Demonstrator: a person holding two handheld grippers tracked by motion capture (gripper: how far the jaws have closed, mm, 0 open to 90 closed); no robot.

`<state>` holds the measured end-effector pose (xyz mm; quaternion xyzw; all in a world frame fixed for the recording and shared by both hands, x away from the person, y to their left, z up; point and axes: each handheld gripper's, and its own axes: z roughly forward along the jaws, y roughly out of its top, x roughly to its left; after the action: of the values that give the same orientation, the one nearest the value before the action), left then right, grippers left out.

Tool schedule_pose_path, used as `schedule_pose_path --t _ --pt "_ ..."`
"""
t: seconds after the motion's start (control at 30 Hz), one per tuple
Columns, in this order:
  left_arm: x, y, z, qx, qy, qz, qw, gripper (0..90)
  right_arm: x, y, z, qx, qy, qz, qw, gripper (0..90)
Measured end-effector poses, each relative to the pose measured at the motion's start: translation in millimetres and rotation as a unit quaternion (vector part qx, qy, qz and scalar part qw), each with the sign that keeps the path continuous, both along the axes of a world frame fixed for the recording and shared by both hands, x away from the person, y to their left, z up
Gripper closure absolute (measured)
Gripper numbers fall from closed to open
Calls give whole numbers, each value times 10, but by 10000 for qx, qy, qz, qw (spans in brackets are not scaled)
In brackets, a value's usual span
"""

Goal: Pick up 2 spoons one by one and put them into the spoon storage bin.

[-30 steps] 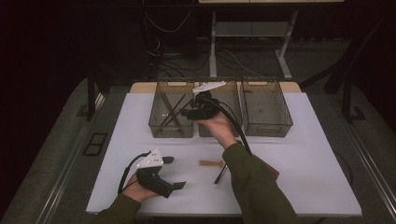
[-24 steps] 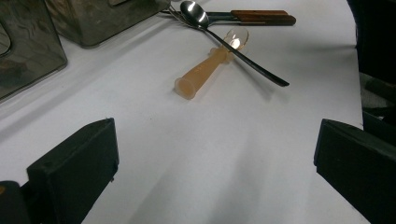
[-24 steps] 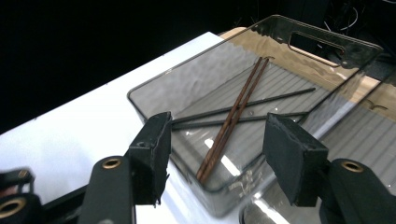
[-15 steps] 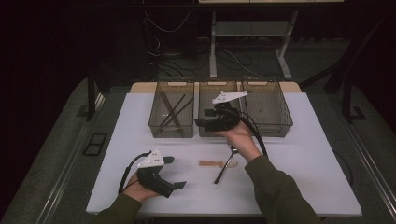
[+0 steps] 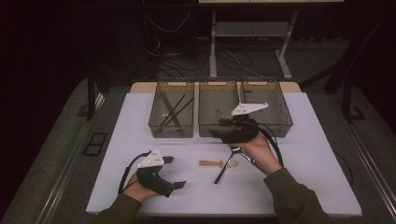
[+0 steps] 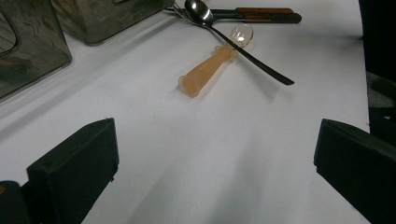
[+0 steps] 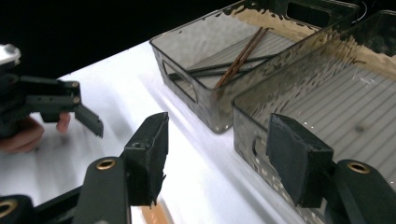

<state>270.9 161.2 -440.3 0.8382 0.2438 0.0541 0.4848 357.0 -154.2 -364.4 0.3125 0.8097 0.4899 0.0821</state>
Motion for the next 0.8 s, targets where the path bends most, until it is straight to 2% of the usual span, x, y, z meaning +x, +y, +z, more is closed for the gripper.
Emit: schedule_pose_path --t 0.27,0.37,0.57,0.8 --pt "-2 7 -1 4 -6 50 10000 0 -159 -249 -77 13 6 -30 10000 391" --pt "-7 4 1 6 3 58 10000 0 -222 -367 -121 -70 14 -58 10000 391" --pt "-1 3 -1 33 -8 47 10000 0 -304 -594 -196 -84 116 -197 9997 391" --pt "-9 5 2 43 -9 53 10000 0 -402 -734 -264 -210 210 -233 9993 391"
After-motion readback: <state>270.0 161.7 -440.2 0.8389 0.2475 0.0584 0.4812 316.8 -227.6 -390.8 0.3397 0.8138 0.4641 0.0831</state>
